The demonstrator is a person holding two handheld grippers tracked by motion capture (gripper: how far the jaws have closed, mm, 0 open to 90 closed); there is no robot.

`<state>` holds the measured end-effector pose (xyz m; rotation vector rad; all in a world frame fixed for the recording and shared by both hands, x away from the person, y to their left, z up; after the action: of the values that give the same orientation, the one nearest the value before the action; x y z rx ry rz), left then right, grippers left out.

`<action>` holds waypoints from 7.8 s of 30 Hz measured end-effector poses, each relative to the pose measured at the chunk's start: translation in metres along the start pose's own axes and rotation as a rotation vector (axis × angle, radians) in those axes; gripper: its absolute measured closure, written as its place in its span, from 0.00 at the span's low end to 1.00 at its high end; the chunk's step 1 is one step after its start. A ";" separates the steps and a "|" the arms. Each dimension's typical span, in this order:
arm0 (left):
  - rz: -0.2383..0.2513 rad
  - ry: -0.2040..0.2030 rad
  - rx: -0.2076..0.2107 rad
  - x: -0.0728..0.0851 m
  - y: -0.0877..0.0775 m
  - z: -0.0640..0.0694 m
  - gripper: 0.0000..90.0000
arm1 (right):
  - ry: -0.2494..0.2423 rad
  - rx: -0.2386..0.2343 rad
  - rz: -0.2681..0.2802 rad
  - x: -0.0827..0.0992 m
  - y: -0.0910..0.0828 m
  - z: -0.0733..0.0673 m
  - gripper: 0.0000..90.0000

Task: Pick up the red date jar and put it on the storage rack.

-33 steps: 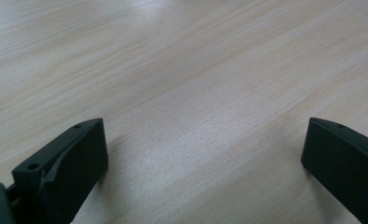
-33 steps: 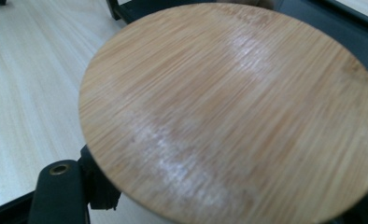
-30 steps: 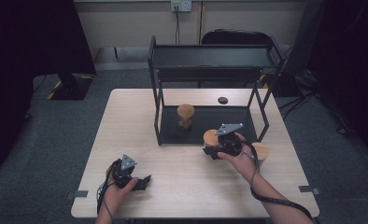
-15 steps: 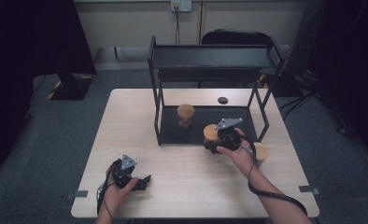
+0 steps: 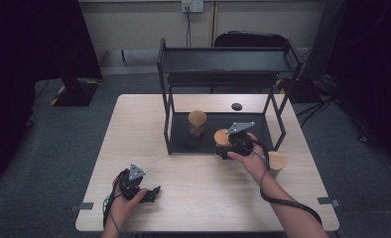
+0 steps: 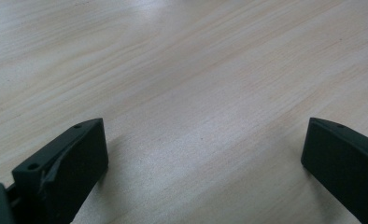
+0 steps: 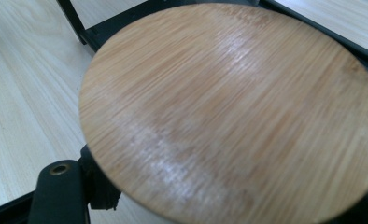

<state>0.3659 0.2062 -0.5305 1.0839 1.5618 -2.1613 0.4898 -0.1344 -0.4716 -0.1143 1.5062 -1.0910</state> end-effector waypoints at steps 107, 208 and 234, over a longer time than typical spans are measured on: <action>0.001 -0.001 0.000 0.000 0.000 0.000 0.00 | 0.103 0.126 -0.015 -0.018 0.067 0.053 0.28; 0.000 0.002 0.003 0.000 0.000 0.000 0.00 | 0.172 0.056 0.028 0.028 -0.004 -0.020 0.03; 0.001 0.002 0.003 0.000 0.000 0.000 0.00 | 0.098 -0.001 0.017 0.055 -0.030 -0.044 0.03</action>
<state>0.3659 0.2065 -0.5306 1.0877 1.5587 -2.1636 0.4229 -0.1613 -0.4983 -0.0495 1.5922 -1.0960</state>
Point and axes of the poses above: each handheld gripper's, and its own axes: y roughly forward along the jaws, x roughly out of its underside, z roughly to its right, the point moved 3 cm from there along y, roughly forward along the jaws, and after that the axes turned 11 degrees about -y, right-handed, at the moved point
